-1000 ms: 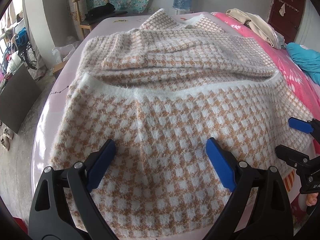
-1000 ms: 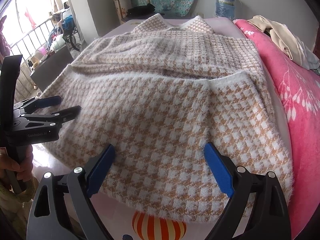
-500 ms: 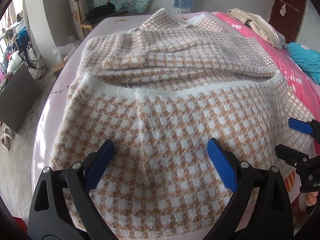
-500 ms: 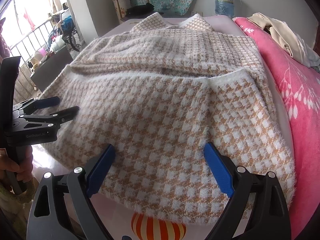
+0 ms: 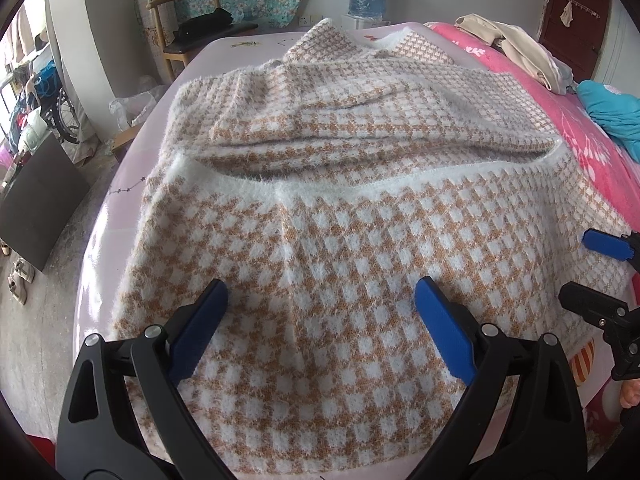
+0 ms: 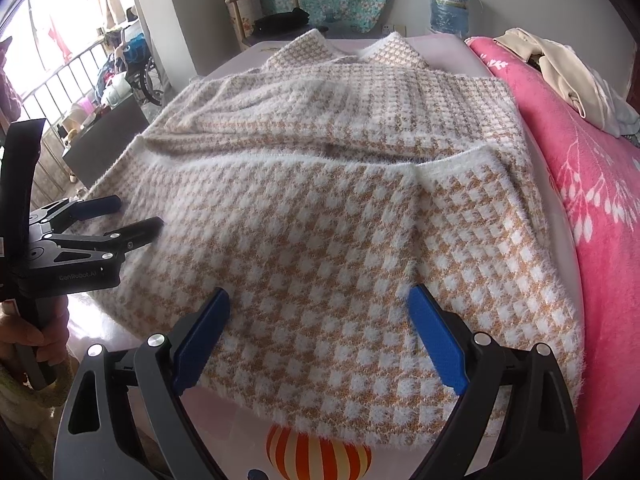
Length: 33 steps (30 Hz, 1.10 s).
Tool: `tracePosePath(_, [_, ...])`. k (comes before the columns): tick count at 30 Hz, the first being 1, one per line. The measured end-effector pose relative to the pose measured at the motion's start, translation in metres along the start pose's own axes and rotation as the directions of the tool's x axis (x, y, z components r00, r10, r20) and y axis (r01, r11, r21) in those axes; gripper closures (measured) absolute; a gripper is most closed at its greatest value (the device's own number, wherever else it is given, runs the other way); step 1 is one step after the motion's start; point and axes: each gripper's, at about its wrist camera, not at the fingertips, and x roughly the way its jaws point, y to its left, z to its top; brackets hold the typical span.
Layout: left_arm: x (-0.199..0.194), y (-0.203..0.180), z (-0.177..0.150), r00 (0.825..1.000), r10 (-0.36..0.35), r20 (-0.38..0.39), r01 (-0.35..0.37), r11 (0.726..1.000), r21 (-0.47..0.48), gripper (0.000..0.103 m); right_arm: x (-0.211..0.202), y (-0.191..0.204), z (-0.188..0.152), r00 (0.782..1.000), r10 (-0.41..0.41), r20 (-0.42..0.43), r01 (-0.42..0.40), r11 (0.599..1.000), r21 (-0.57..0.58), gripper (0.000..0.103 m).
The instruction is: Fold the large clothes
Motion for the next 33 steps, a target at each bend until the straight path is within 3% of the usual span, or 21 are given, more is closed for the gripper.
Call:
tracePosePath(11, [-0.021,0.019,0.011,0.998,0.07,-0.007,-0.069,0.997,0.016,0.012,-0.007,0.004,0.025,1.0,0.004,0.013,-0.004,1.0,-0.007,0.015])
tracePosePath(33, [-0.032,0.052,0.086,0.991,0.13,0.044,-0.131,0.991,0.012,0.012,-0.002,0.011,0.105,0.998,0.061,0.032,-0.061,0.998,-0.025,0.015])
